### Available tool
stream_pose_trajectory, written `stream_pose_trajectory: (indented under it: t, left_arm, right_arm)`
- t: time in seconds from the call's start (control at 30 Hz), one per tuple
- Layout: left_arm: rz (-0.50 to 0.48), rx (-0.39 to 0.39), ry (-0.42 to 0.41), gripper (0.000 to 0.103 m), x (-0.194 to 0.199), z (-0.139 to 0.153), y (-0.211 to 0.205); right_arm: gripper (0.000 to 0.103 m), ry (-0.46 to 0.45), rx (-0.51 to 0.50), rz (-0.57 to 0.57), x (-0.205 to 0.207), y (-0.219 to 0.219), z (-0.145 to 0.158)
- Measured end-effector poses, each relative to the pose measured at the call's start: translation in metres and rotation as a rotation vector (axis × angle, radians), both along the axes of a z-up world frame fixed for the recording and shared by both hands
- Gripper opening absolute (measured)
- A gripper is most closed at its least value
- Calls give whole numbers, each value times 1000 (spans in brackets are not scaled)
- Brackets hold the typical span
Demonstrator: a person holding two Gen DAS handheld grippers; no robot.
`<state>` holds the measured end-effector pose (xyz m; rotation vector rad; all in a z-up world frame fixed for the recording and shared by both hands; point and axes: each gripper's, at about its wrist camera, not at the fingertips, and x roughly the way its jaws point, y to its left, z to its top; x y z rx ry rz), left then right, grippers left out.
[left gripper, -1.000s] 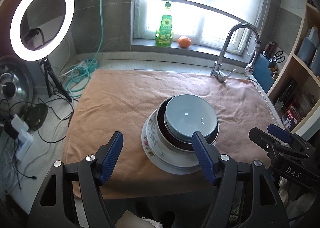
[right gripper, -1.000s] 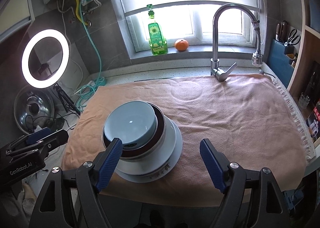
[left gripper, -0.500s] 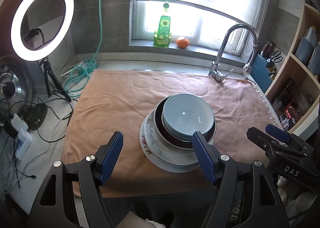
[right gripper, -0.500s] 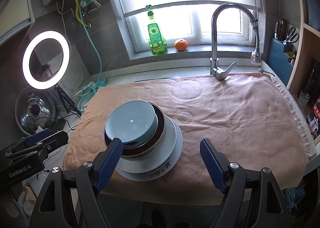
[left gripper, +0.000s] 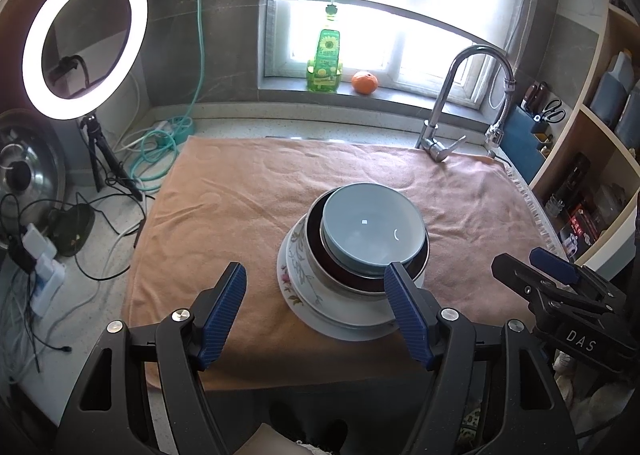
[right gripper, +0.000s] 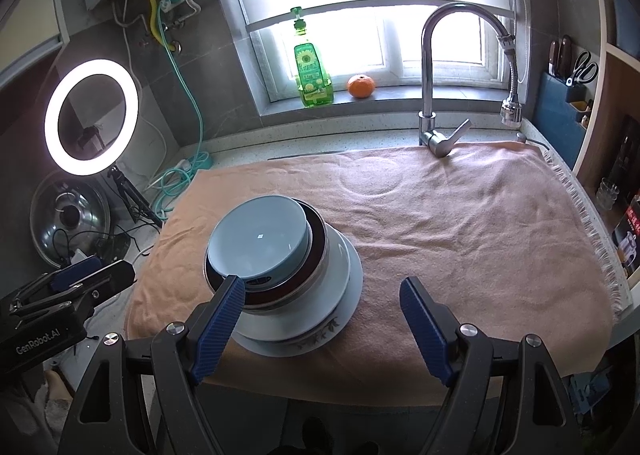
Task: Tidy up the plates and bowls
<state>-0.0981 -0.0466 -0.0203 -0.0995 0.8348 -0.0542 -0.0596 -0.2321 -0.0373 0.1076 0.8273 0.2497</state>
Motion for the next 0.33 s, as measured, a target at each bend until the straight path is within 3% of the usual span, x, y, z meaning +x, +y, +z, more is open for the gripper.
stream_pose_trajectory:
  t: [0.33]
  left_arm:
    - [3,5,5,71,4,-2,1]
  right_arm:
    - [77,11,4,-7,5,-3,-4]
